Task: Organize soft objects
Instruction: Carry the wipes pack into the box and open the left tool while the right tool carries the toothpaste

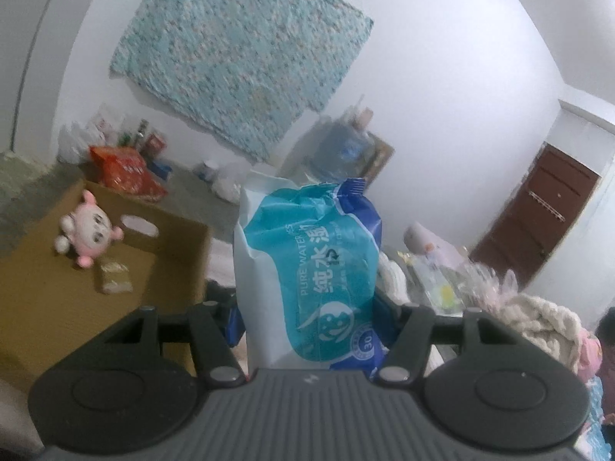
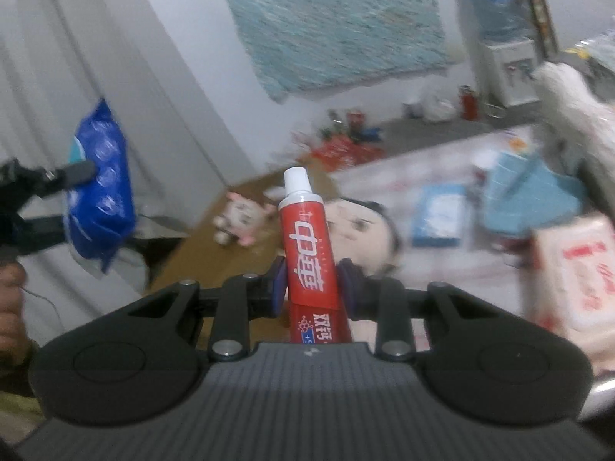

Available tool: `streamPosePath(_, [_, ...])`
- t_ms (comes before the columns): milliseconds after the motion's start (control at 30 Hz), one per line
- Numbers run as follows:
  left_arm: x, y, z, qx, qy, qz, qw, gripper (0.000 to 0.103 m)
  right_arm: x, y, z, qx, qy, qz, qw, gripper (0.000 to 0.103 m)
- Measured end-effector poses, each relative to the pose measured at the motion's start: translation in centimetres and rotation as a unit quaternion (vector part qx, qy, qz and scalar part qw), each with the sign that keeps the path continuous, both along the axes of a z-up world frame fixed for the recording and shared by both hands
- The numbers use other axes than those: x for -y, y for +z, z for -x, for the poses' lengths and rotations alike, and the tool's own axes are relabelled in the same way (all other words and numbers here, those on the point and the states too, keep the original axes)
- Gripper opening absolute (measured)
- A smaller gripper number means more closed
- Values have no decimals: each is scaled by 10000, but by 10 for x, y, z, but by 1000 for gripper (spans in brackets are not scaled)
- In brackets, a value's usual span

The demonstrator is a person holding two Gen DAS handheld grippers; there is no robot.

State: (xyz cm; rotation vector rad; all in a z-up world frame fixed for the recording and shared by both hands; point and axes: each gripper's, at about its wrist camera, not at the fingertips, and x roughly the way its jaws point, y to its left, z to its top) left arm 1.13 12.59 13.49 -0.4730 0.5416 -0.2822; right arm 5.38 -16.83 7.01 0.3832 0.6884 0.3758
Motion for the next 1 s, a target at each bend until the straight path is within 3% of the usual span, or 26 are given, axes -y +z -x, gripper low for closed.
streamPosePath(200, [-43,16,0,110,491,-13,9987,64,-42,20,-31,124,535,-461,9974,27])
streamPosePath(400, [-81,-4,-48,-308,593,-50,9977,64,-85,22,-77,21,835,-706,9940,27])
streamPosePath(600, [-99,-57,-144,-1108,292,-103,9934,64,-107,12,-118,-78,842,-820,9930,27])
streamPosePath(733, [-102,-102,-215,-1680,29,-113,9857,64,-105,-2,-142,-133,724,-911,9931,27])
streamPosePath(1000, [-85,-194,-304,-2357,-327,-254,9709,64,-81,-34,-169,-295,486,-963,9937,27])
